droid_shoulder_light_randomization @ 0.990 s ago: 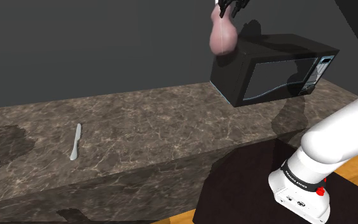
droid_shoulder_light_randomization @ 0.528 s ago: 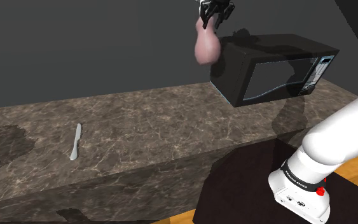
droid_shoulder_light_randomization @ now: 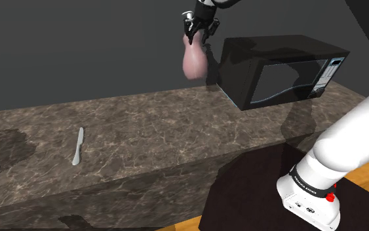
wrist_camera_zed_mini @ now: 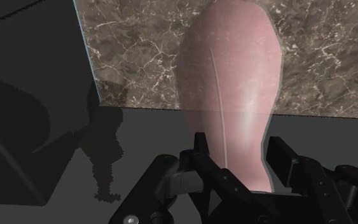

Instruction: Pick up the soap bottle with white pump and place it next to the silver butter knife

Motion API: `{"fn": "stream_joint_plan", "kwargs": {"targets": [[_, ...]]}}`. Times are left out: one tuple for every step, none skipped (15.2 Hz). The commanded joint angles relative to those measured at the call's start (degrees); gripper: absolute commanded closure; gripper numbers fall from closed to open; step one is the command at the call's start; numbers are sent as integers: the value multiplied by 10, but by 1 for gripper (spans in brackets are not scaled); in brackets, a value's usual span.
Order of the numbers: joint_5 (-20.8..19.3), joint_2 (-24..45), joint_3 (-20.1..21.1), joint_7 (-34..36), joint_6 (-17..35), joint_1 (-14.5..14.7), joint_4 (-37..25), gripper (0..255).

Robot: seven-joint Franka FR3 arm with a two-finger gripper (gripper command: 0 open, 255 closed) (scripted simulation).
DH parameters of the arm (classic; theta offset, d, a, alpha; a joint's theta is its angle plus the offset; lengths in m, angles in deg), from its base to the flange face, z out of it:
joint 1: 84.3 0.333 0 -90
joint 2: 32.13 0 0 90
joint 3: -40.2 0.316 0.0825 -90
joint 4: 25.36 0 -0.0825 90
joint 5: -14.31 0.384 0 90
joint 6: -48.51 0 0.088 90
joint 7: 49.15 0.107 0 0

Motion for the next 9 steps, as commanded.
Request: {"fn": "stream_joint_plan", "kwargs": {"targets": [[-13,15,16,32,7,8,-3,255],[-21,25,24,48,11,13,-6,255],[-29,35,31,64,14,18,-9,255],[-38,46,39,80,17,22,-13,255],[-47,57,46,96,19,27,-18,255],[-56,70,53,112,21,33,-24,255],[-66,82,59,128,23,39,-30,255],[-77,96,65,144,24,45,-37,255],[-87,110,71,160,24,51,-45,255]]}}
